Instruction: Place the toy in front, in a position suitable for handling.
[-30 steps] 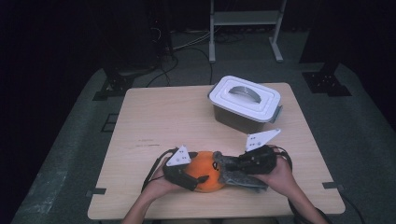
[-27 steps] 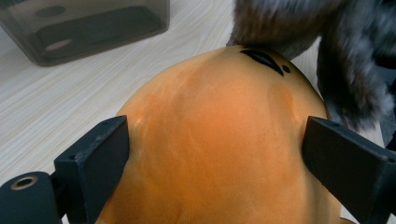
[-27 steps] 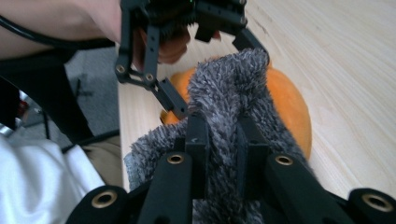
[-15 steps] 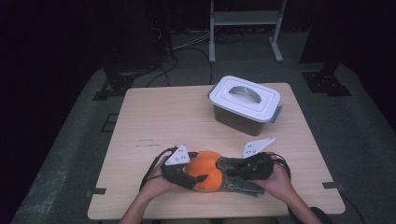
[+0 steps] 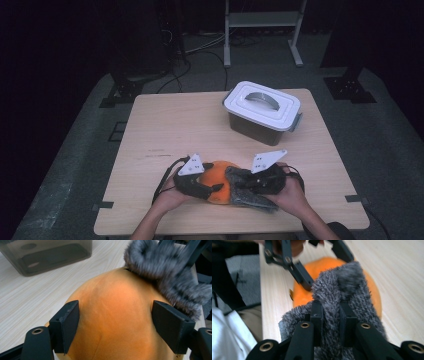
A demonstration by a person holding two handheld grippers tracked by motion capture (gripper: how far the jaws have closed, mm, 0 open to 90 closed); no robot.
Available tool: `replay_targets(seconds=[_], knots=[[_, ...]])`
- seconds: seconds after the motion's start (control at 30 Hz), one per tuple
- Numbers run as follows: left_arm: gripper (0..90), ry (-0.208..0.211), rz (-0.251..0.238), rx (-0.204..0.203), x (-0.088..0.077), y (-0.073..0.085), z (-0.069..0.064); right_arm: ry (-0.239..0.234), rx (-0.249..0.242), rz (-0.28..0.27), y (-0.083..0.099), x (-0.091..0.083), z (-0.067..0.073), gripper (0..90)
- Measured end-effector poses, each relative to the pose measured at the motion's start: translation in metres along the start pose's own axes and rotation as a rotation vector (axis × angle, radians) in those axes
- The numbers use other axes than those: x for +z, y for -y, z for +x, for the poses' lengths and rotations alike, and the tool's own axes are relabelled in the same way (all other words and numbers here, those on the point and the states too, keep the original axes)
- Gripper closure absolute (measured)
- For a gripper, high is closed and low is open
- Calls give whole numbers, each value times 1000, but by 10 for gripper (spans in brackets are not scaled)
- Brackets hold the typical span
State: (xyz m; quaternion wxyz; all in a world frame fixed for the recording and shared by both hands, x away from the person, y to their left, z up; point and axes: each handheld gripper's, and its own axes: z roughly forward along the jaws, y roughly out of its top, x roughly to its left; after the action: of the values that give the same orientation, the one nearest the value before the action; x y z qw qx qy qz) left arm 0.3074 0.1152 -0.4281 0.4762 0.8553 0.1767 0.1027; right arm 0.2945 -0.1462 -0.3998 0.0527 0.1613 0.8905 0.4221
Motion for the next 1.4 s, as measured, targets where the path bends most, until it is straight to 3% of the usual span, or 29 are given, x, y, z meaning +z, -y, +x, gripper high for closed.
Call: replay_targets(seconds=[0.07, 0.2, 0.33, 0.43, 0.53, 0.67, 0.77, 0.87, 1.03, 1.2, 1.3, 1.4], knots=[[209, 9, -5, 4, -3, -1, 2, -10, 17, -7, 4, 3, -5, 762], [218, 32, -5, 11, -9, -3, 4, 19, 45, -7, 11, -3, -14, 761], [314, 29, 4, 5, -10, -2, 5, 42, 66, 12, 18, -6, -20, 759], [343, 7, 0, -14, -7, 0, 6, 50, 49, 4, 15, -10, -15, 760], [343, -8, -17, -57, -5, 1, 8, -4, 4, -32, 8, -9, -2, 757], [335, -20, -20, -70, -3, 0, 7, -1, -73, 19, 3, 5, 12, 753], [335, -16, -23, -70, -4, 1, 8, -9, -57, 17, 5, 5, 7, 756], [335, -5, -21, -73, -4, 2, 9, 15, -38, 17, 10, 0, 1, 756], [323, 27, -14, -22, -4, 4, 6, 60, 28, 3, 18, -11, -12, 755], [311, 66, -11, 53, -2, 3, -2, 32, 59, -80, 15, -18, -15, 745], [299, 89, -15, 47, -4, 2, -1, 30, 51, -44, 17, -12, -15, 746], [277, 73, -50, 41, -9, -2, 0, 22, 41, -19, 19, -8, -12, 759]])
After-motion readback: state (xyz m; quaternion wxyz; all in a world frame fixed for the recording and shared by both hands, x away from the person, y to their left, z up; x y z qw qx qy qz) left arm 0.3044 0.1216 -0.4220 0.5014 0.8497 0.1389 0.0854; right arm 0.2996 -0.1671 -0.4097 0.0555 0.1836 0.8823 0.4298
